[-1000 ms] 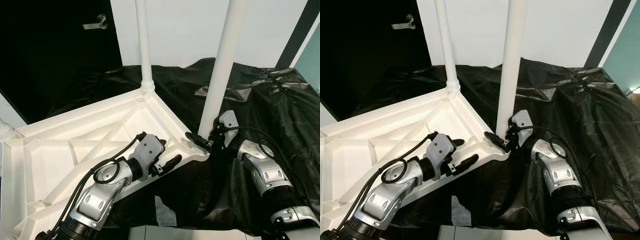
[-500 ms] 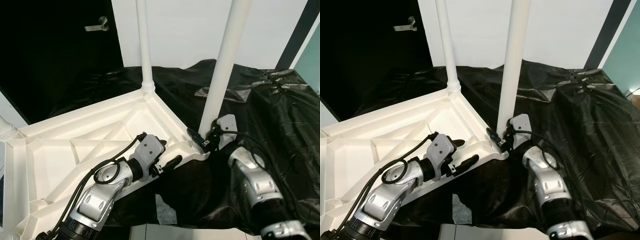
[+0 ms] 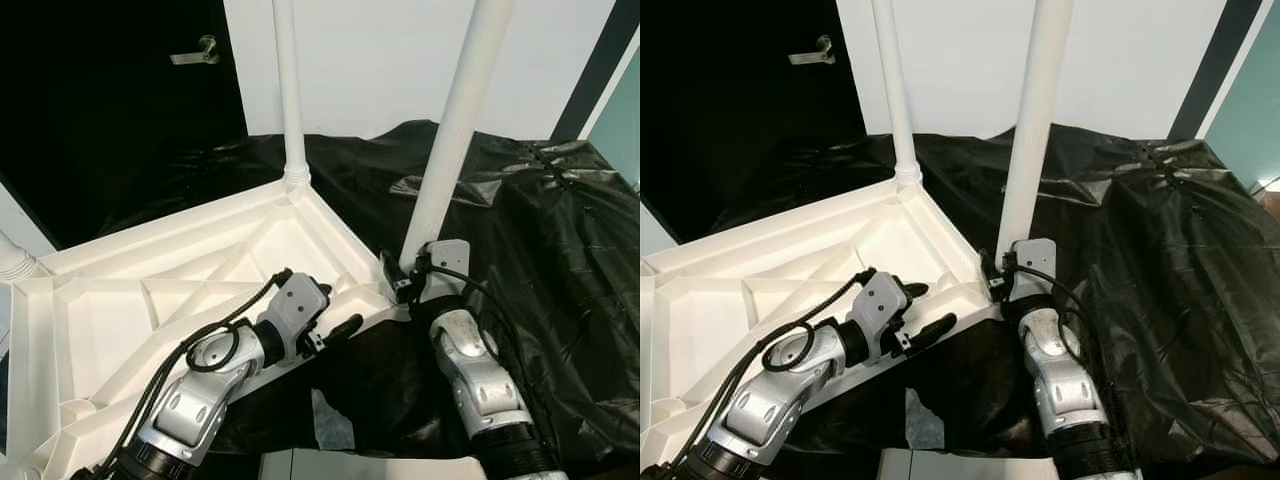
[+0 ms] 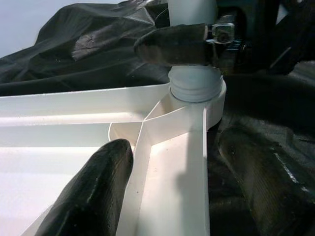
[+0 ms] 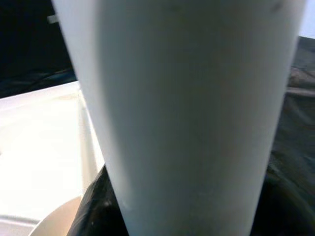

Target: Building children table

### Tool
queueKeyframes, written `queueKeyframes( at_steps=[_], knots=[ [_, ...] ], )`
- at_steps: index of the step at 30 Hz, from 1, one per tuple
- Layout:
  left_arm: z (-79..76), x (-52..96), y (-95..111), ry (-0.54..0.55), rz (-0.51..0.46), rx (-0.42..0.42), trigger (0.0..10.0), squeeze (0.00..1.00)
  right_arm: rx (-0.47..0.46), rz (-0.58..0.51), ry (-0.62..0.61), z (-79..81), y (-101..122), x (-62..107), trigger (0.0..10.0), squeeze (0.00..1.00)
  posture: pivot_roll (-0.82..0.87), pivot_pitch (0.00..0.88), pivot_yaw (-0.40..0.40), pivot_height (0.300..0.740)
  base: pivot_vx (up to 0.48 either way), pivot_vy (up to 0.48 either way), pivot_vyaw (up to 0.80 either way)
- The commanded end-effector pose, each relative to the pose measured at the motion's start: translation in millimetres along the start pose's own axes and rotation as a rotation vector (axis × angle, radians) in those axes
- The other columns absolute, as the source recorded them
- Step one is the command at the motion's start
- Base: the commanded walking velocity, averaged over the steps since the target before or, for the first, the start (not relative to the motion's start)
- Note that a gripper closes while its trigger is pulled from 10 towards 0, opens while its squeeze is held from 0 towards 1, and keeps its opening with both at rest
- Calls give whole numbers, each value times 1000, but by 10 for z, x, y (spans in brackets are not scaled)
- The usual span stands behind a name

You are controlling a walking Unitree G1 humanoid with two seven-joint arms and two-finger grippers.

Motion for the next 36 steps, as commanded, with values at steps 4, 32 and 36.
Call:
queueKeyframes(
  at_steps=[4,32,36],
  knots=[
    [-82,-9,10,-71,-2,7,10000,0,-17,125,-20,25,-274,97,10000,0,-3,0,-2,740,0,0,0],
    [-80,-44,30,-67,-12,7,10000,0,106,-21,584,-139,145,92,10000,0,-12,0,-7,740,0,0,0],
    [-73,-48,34,-63,-13,5,10000,0,152,-8,658,-101,155,30,10000,0,-9,0,-8,740,0,0,0]
  ],
)
Point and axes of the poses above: a point about 5 cm out from each wrist's last joint towards the gripper, its own x axis pointing back from the gripper into the wrist, its own y axis along the axis of the wrist's last joint, z = x × y, the point moved 3 cm from there along -x, pointing out of the wrist towards the gripper
